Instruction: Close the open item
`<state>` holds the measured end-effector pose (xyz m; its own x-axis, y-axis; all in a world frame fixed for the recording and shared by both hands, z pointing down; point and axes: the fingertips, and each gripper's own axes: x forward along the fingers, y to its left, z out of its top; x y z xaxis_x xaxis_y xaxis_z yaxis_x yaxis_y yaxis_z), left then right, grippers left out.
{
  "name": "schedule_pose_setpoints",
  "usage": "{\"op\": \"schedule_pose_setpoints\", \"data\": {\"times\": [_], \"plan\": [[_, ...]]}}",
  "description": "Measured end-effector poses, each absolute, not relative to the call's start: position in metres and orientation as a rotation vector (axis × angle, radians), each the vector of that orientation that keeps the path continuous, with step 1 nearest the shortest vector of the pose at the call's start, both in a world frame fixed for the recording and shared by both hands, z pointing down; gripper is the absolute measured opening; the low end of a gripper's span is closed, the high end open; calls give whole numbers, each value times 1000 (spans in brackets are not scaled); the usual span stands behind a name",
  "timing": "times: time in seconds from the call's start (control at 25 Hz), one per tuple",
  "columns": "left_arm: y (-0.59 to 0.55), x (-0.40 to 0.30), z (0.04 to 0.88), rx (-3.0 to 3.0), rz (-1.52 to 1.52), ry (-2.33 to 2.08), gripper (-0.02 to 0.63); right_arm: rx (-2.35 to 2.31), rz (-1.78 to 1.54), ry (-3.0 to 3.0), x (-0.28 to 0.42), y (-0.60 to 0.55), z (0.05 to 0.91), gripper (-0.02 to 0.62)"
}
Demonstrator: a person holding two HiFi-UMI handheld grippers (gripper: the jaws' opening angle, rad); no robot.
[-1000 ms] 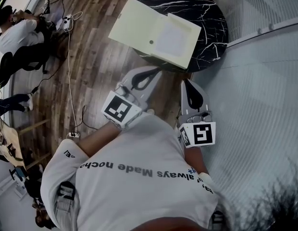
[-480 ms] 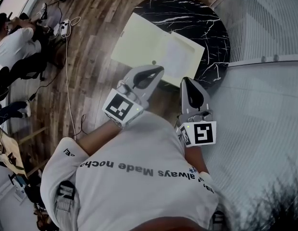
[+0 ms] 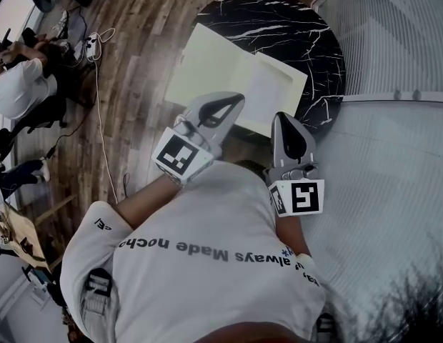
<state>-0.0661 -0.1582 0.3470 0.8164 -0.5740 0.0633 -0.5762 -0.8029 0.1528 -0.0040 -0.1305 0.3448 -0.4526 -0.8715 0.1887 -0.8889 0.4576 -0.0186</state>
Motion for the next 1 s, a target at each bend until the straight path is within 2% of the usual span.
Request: {"op": "schedule_pose_setpoints", "data": {"times": [0.68,0.72,0.76,1.0], "plan": [[-149,-17,371,2824,102,-817,5,1599,187,-2533,49,-128,350,2],[-149,-17,373,2817,105,-818,8,1595,184,-2534,49,-127,349,2],[-149,-18,377,2806,110,-821,41,1592,180,-2536,49,-127,349,2],[-150,-39,415,2607,78,-798,68,1572,170,-2537,46,-125,349,2]]}}
